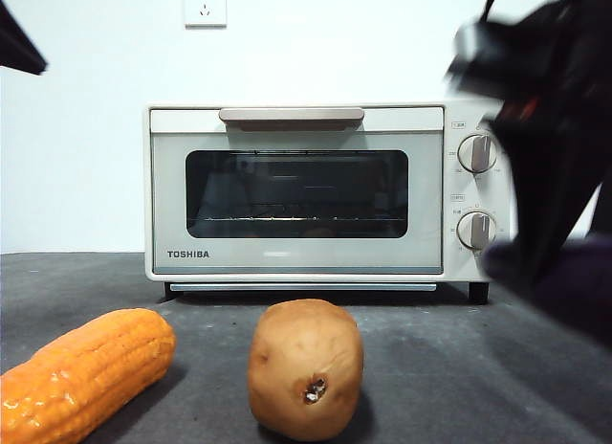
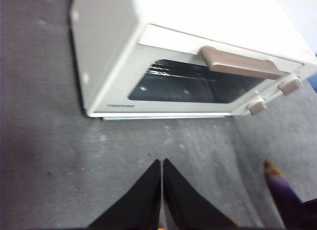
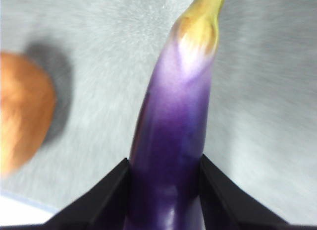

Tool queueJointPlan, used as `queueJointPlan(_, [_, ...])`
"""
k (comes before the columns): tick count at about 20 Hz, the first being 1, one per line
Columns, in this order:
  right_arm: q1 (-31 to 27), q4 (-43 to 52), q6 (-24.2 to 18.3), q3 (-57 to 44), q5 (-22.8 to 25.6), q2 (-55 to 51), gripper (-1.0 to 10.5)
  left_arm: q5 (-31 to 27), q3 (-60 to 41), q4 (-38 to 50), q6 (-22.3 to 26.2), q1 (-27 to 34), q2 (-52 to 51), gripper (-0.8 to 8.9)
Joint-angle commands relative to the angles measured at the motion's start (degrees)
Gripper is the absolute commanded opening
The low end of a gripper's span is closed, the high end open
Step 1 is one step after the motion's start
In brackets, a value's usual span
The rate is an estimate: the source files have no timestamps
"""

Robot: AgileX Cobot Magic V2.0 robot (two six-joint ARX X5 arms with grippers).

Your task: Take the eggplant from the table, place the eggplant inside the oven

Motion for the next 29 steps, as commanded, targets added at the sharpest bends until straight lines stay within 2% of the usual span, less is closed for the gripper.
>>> queueJointPlan(1, [0.61,-2.03,-2.56,0.48,1.68,-7.17,0.3,0.17,5.2,0.79,1.18,-3.5,5.2,0.03])
queueJointPlan(6, [0.61,-2.82,-2.99,0.48,3.41,-21.51,0.3,-1.86,20.22,0.15,4.22,-12.57,22.67,0.03])
queueJointPlan(8, [0.61,-3.89,-2.97,0.48,5.07,-24.28,0.3,-2.45,26.23,-0.81,5.29,-15.58,28.3,0.03])
queueJointPlan(14, [0.59,-4.52,-2.93,0.48,7.04,-30.12,0.3,-9.35,41.53,-7.32,11.41,-21.86,44.02,0.03])
queueJointPlan(18, [0.59,-5.44,-2.73,0.48,7.76,-32.11,0.3,-11.72,44.09,-7.23,15.21,-22.88,49.51,0.03])
queueJointPlan(21, [0.59,-5.7,-2.71,0.48,7.91,-32.33,0.3,-13.49,44.09,-8.04,15.47,-22.88,50.73,0.03])
queueJointPlan(29, [0.59,-4.61,-2.75,0.48,7.87,-32.22,0.3,-13.42,44.83,-24.13,17.9,-26.01,50.58,0.03])
